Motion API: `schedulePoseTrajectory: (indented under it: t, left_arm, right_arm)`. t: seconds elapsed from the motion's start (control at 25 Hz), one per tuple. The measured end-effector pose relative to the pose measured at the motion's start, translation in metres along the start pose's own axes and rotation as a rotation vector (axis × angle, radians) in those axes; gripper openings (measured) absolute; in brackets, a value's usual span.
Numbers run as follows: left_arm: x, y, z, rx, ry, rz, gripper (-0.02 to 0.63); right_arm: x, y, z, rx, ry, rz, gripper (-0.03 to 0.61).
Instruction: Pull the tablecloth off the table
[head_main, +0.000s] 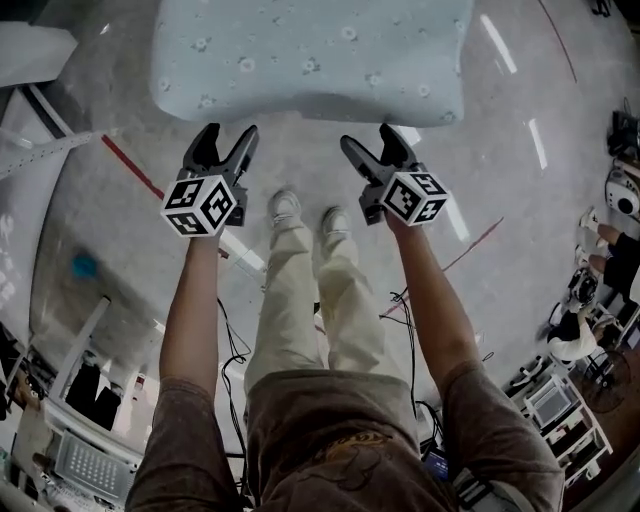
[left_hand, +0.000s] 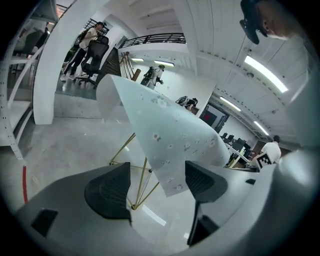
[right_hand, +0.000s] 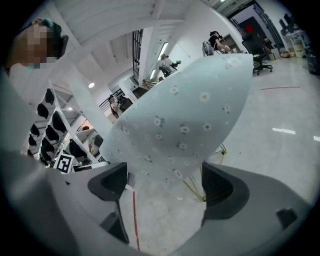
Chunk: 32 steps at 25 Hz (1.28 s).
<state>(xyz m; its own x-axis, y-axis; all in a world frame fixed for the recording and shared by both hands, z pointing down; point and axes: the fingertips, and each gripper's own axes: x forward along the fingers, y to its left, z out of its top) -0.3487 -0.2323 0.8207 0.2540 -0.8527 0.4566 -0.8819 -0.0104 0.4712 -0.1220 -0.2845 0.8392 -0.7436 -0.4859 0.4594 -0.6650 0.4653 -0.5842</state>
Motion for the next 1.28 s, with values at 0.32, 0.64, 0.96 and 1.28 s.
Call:
schedulePoseTrajectory:
  t: [0.32, 0.64, 0.96, 1.28]
  left_arm:
    - [0.020, 0.010, -0.002, 0.031, 0.014, -0.048, 0.330]
    - [0.033, 0.007, 0.005, 0.080, 0.002, -0.117, 0.328]
    - [0.041, -0.013, 0.016, 0.117, -0.024, -0.210, 0.328]
    - [0.040, -0.026, 0.024, 0.114, -0.050, -0.222, 0.328]
  right_arm:
    - [0.014, -0.034, -0.001, 0.066, -0.038, -0.026, 0.454]
    - [0.028, -0.031, 0.017, 0.086, -0.104, 0.037, 0.448]
    - [0.036, -0.018, 0.027, 0.065, -0.128, 0.098, 0.380]
    - [0.027, -0.015, 0.026, 0.088, -0.141, 0.091, 0.348]
